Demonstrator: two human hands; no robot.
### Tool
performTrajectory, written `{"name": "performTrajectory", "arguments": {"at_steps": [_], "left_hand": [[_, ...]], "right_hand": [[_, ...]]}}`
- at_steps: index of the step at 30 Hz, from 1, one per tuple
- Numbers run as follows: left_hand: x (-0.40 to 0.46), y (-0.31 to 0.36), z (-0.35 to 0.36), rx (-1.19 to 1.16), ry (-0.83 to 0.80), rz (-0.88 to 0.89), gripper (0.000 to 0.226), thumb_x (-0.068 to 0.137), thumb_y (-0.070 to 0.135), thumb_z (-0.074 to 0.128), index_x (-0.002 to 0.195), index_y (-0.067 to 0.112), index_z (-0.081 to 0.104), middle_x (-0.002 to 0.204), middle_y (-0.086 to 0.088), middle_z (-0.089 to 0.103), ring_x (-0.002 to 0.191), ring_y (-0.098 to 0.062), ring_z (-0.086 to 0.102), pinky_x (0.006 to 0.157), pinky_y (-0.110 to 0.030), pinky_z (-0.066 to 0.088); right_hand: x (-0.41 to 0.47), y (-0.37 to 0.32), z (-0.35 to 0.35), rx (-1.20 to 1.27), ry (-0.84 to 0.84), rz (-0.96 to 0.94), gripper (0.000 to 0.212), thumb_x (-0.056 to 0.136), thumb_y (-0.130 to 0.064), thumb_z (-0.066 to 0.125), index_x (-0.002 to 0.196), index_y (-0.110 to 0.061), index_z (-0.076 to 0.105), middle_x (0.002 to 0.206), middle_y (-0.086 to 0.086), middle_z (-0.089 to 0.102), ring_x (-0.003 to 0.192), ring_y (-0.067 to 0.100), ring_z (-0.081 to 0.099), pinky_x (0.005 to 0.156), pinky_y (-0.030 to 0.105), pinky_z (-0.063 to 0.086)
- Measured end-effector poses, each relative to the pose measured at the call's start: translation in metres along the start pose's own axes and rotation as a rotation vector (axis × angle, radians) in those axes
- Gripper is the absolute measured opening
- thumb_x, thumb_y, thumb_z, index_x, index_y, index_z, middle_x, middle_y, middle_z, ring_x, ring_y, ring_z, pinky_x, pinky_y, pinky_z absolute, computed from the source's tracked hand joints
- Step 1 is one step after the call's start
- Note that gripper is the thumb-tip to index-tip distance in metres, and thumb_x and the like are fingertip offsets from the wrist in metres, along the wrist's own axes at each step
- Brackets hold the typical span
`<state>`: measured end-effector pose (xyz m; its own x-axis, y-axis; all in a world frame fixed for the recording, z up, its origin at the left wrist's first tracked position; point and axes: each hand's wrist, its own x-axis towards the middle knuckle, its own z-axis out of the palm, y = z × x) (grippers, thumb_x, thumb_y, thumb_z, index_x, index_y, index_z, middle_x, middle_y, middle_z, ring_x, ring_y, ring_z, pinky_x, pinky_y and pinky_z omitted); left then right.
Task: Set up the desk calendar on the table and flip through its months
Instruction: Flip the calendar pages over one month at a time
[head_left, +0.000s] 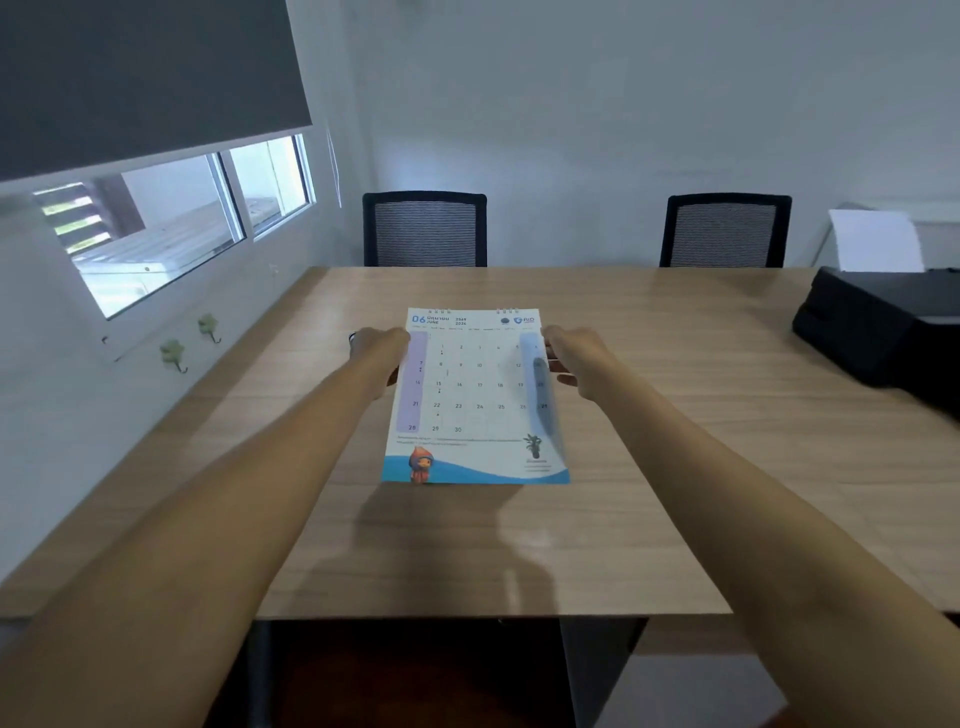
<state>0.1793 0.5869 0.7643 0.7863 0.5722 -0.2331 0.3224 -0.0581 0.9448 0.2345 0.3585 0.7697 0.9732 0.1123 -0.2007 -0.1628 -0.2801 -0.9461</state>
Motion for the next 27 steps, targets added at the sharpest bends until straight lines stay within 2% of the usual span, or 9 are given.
{"name": "performTrajectory", "arguments": {"at_steps": [4,6,8,11,16,18,21,24,27], "left_hand": [[0.006,-0.006,0.002,0.02,-0.009,-0.023,0.028,0.067,0.006,0.046,0.095,0.009,0.041,0.09,-0.009,0.057,0.076,-0.02,0.051,0.064,-0.032,0.041],[0.0,-0.007,0.003,0.011,-0.006,-0.03,0.017,0.075,0.005,0.048,0.09,0.009,0.044,0.092,-0.008,0.057,0.079,-0.02,0.052,0.066,-0.03,0.042],[-0.003,-0.011,0.004,0.002,-0.013,-0.024,0.022,0.081,0.008,0.049,0.103,0.006,0.052,0.103,-0.008,0.064,0.087,-0.022,0.062,0.064,-0.027,0.048],[-0.007,-0.015,0.009,0.059,-0.023,-0.007,0.031,0.086,0.017,0.046,0.114,0.008,0.052,0.11,-0.006,0.061,0.093,-0.023,0.059,0.077,-0.032,0.049],[-0.007,-0.022,0.02,0.125,-0.101,0.006,0.021,0.093,0.023,0.04,0.108,0.015,0.052,0.109,-0.003,0.055,0.096,-0.023,0.05,0.083,-0.033,0.041],[-0.005,-0.024,0.023,0.134,-0.13,-0.017,0.031,0.095,0.024,0.038,0.121,0.014,0.053,0.113,-0.003,0.052,0.104,-0.024,0.049,0.088,-0.034,0.041],[-0.001,-0.028,0.027,0.146,-0.15,-0.039,0.04,0.097,0.023,0.036,0.133,0.012,0.049,0.129,-0.004,0.052,0.125,-0.026,0.046,0.1,-0.039,0.041],[0.005,-0.033,0.033,0.151,-0.198,-0.044,0.038,0.097,0.022,0.035,0.13,0.012,0.051,0.137,-0.004,0.053,0.125,-0.024,0.046,0.096,-0.036,0.038],[0.006,-0.035,0.038,0.138,-0.228,-0.013,0.023,0.099,0.022,0.035,0.104,0.02,0.057,0.112,0.0,0.06,0.108,-0.018,0.047,0.088,-0.034,0.035]], "right_hand": [[-0.006,0.002,0.003,-0.04,-0.016,0.026,0.018,0.09,-0.027,0.048,0.09,-0.011,0.057,0.091,0.007,0.055,0.082,0.021,0.052,0.072,0.031,0.04],[-0.006,0.005,0.006,-0.045,-0.028,0.048,0.019,0.091,-0.023,0.045,0.079,-0.013,0.056,0.086,0.005,0.053,0.078,0.02,0.048,0.065,0.029,0.038],[-0.004,0.01,0.009,-0.034,-0.035,0.059,0.022,0.092,-0.02,0.043,0.073,-0.015,0.053,0.084,0.005,0.052,0.074,0.018,0.045,0.057,0.026,0.032],[-0.001,0.016,0.016,-0.02,-0.054,0.068,0.018,0.093,-0.017,0.041,0.091,-0.009,0.058,0.094,0.007,0.053,0.084,0.02,0.048,0.056,0.024,0.03],[0.003,0.023,0.024,-0.06,-0.075,0.081,0.01,0.096,-0.007,0.034,0.097,-0.011,0.043,0.096,0.009,0.044,0.09,0.021,0.036,0.076,0.03,0.034],[0.007,0.026,0.028,-0.08,-0.086,0.073,0.023,0.097,-0.006,0.03,0.11,-0.01,0.049,0.111,0.014,0.048,0.095,0.02,0.04,0.083,0.032,0.037],[0.015,0.031,0.035,-0.084,-0.083,0.063,0.04,0.094,-0.003,0.027,0.129,0.003,0.047,0.136,0.019,0.05,0.107,0.027,0.048,0.104,0.042,0.04],[0.018,0.033,0.039,-0.088,-0.114,0.055,0.041,0.091,-0.003,0.028,0.128,0.0,0.045,0.136,0.016,0.05,0.116,0.029,0.049,0.103,0.041,0.04],[0.02,0.035,0.041,-0.076,-0.107,0.047,0.039,0.093,-0.002,0.028,0.128,0.0,0.045,0.134,0.016,0.051,0.117,0.03,0.049,0.098,0.039,0.041]]}}
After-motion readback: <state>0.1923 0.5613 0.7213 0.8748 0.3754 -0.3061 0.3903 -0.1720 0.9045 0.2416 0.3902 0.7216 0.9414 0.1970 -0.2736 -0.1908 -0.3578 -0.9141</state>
